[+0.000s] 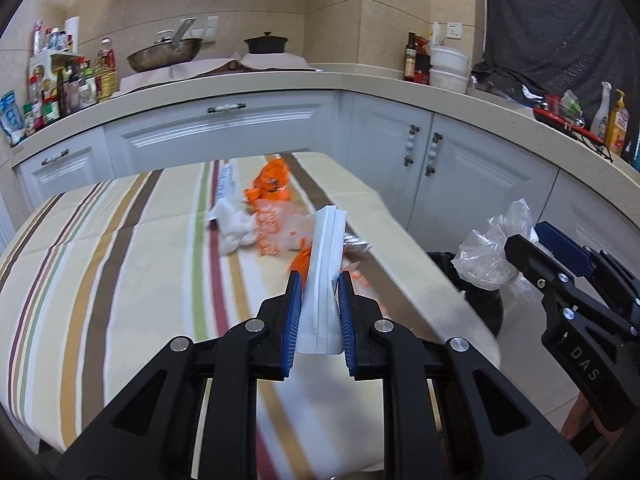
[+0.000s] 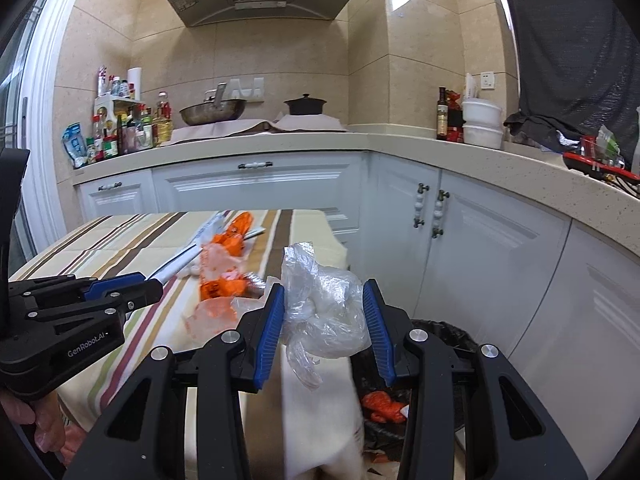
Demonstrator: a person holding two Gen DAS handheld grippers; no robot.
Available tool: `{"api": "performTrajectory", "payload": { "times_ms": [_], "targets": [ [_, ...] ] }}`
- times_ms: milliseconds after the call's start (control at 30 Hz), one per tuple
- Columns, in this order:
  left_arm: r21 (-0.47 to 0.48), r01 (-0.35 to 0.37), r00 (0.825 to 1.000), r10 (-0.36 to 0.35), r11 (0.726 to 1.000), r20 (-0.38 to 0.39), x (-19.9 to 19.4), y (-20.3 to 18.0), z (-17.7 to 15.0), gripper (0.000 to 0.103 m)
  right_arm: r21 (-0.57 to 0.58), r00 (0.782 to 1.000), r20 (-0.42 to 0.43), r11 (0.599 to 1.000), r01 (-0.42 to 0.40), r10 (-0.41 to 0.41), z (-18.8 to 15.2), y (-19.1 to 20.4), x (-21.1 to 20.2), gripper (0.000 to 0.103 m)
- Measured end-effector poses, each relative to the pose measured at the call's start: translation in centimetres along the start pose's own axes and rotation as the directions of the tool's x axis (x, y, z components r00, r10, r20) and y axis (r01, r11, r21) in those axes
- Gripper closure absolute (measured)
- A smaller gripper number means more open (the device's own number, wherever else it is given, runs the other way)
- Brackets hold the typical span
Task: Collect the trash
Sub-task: 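Carry the clear bag and paper strip over the bin and open both tools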
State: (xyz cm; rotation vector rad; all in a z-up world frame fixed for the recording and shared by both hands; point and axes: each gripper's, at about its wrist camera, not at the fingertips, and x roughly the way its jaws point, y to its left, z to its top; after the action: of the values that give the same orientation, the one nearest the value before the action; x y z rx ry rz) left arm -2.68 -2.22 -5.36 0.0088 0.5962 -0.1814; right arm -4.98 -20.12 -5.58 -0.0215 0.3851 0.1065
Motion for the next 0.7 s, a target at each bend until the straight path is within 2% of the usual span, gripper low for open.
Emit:
{"api": "performTrajectory", "payload": {
  "times_ms": [200,467,700],
  "targets": [
    [0.054,0.049,0.999,-0.05,0.997,0.016,1.9,-4.2,1.8,0.085,0.022,0.997,0.005,0.997,0.077,-0.077,0.5,-3.5,0.5,0.062],
    [0.117,0.116,0.993,-0.112,0.986,-0.042,6.6,-10.6,3.3,0.085,0.065,0.987,-0.046,0.986,0.156,-0.153,-0.4,-8.6,2.4,0.062],
    [0.148,0.127,0.988,-0.113,0.981,-0.1,11.1,-15.2,3.6,0.084,0.098,0.981,-0.096,0.979,0.179,-0.17,-1.5,-12.3,4.7,0.062]
  ]
}}
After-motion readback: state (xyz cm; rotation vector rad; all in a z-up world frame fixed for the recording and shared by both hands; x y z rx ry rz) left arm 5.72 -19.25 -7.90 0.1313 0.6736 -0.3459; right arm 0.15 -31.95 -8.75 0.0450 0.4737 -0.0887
